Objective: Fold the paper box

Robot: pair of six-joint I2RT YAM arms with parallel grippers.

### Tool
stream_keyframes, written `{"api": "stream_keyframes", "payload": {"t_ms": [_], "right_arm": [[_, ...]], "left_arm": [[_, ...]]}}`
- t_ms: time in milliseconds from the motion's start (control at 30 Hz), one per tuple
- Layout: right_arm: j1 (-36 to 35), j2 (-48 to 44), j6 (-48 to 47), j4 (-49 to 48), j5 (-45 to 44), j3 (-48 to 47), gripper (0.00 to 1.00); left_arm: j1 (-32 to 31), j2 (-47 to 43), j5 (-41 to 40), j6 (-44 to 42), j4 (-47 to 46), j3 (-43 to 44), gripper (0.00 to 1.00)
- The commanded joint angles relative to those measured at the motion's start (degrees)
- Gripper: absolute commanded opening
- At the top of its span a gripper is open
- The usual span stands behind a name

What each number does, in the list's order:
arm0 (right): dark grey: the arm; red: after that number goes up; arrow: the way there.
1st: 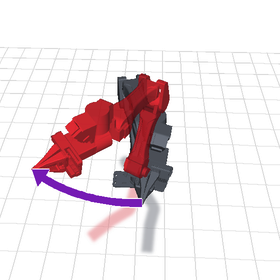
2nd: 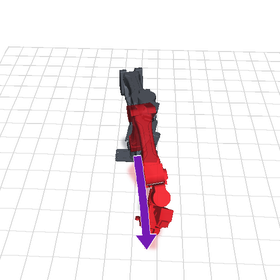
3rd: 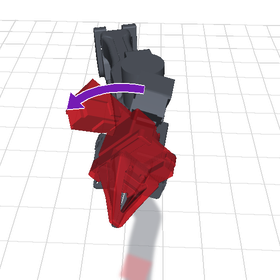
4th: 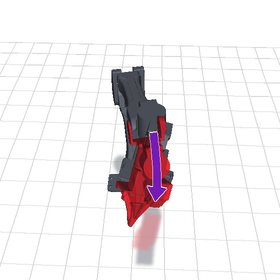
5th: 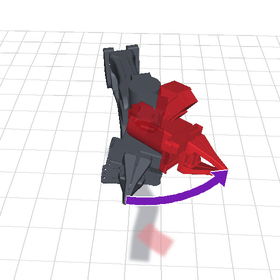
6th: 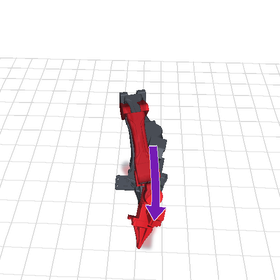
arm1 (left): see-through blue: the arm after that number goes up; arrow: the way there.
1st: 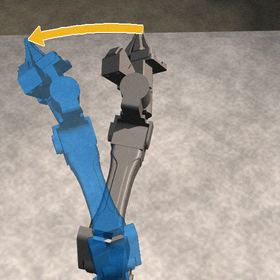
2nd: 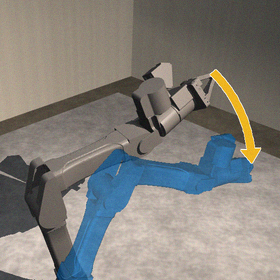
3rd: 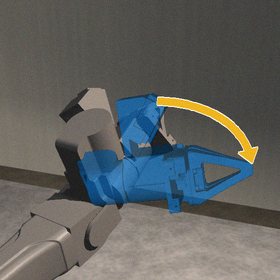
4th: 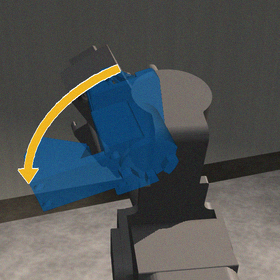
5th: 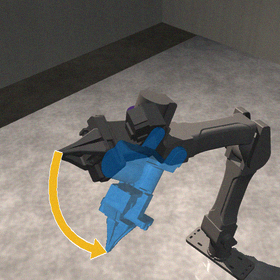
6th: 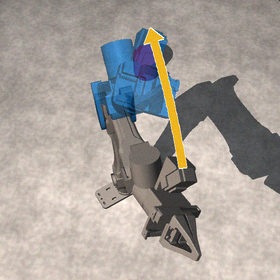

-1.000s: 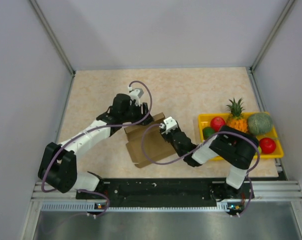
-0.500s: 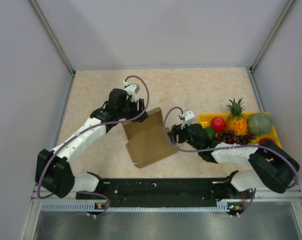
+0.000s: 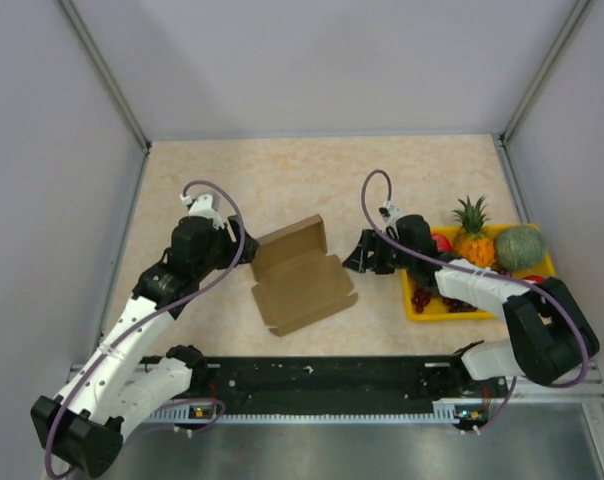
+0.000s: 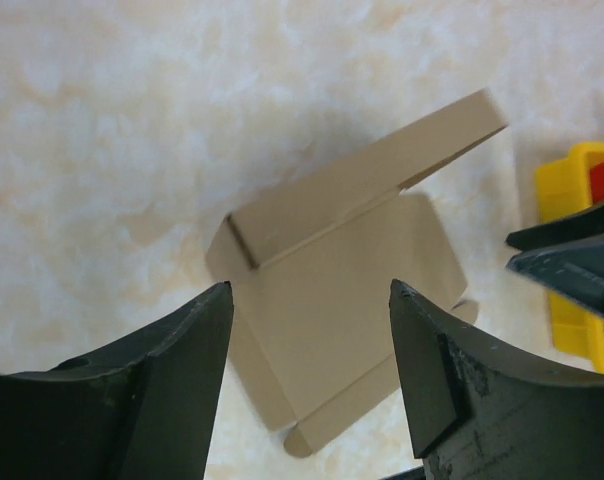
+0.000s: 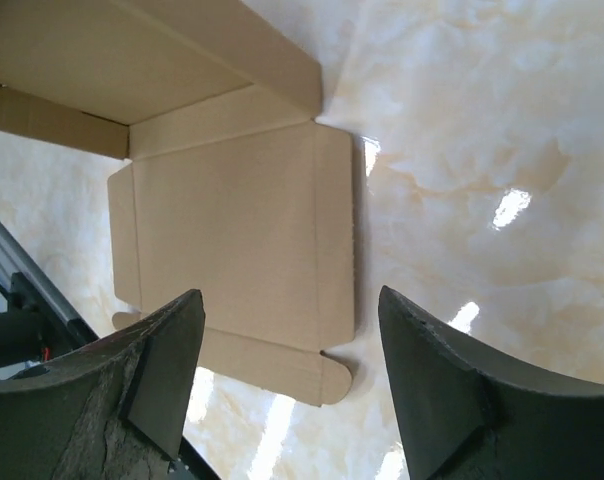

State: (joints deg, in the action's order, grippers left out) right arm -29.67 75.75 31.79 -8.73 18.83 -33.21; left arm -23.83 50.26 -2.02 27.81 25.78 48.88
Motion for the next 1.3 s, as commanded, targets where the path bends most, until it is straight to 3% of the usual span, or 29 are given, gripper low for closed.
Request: {"api": "stream_keyframes", "payload": {"t_ms": [0, 133, 267, 400, 433, 500, 633, 800, 933, 1100, 1267], "right_arm": [[2.7, 5.3, 0.7, 4.7, 9.7, -5.0, 0.7], [3.1, 10.1, -2.3, 11.2, 9.4, -9.6, 0.68], [3.6, 13.0, -2.9, 10.1, 11.5, -9.6, 0.65], [3.6, 12.8, -3.0, 9.7, 11.1, -8.5, 0.64], [3.5, 12.7, -2.9, 9.5, 11.3, -8.4, 0.64], [3.5, 12.0, -3.0, 9.5, 12.1, -7.9, 0.65], [3.6, 8.6, -4.0, 10.0, 13.6, -7.0, 0.66], [3.5, 2.8, -5.4, 11.4, 14.0, -6.1, 0.67], [3.9, -0.4, -6.1, 12.8, 14.7, -4.7, 0.68], [3.9, -1.3, -5.4, 13.0, 14.8, -3.0, 0.68], [3.9, -0.2, -5.6, 12.8, 14.5, -3.2, 0.68]], "left_arm": [[0.5, -2.8, -3.2, 10.8, 6.2, -7.8, 0.67], [0.6, -3.2, 4.6, 6.6, 4.5, -8.9, 0.67], [0.6, -3.1, 4.9, 7.3, 7.3, -9.2, 0.67], [0.5, -4.7, 10.0, -2.6, 1.5, -5.8, 0.66], [0.5, -4.3, 15.6, -5.0, -0.1, -4.3, 0.66], [0.1, -1.9, 19.3, -12.6, -0.8, -1.2, 0.69], [-2.0, 14.4, 18.3, -25.1, 14.1, 17.7, 0.69], [-2.8, 31.9, 22.3, -40.0, 23.7, 32.6, 0.7], [-3.1, 48.2, 22.2, -42.0, 30.4, 49.0, 0.71], [-3.8, 55.5, 25.3, -44.3, 29.8, 53.7, 0.71], [-3.9, 54.5, 24.0, -44.1, 27.3, 50.6, 0.69]]}}
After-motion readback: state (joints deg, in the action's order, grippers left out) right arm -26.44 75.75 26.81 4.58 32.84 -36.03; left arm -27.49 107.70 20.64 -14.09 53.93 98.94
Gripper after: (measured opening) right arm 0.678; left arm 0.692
